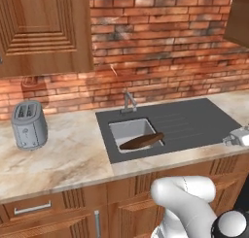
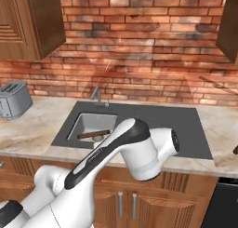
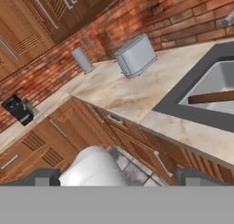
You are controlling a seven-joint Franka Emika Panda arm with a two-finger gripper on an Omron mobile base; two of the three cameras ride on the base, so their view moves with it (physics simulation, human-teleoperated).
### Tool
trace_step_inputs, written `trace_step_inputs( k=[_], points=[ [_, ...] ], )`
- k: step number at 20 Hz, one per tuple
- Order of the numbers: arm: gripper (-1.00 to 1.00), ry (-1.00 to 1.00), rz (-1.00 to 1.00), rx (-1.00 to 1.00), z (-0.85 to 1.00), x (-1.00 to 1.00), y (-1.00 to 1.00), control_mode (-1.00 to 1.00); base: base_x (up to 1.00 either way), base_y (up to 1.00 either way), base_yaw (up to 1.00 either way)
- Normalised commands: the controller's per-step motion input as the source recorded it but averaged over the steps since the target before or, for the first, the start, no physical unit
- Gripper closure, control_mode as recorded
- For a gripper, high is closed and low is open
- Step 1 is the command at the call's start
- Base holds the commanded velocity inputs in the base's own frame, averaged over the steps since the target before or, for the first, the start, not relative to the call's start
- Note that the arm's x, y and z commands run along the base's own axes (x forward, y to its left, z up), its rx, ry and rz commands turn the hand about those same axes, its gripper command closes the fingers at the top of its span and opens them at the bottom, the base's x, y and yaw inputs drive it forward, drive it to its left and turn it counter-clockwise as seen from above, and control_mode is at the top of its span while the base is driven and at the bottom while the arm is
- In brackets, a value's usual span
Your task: Move the cutting board and knife to the sink. Then move spray from the cabinet to the counter.
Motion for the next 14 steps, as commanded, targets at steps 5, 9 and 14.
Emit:
trace_step_inputs(
  k=[5,9,14],
  points=[
    [-1.0,0.0,0.0,0.0,0.0,0.0,0.0,1.0,-0.06,-0.64,-0.11],
    [-1.0,0.0,0.0,0.0,0.0,0.0,0.0,1.0,0.0,-0.73,-0.07],
    [-1.0,0.0,0.0,0.0,0.0,0.0,0.0,1.0,-0.08,-0.79,-0.06]
  ],
)
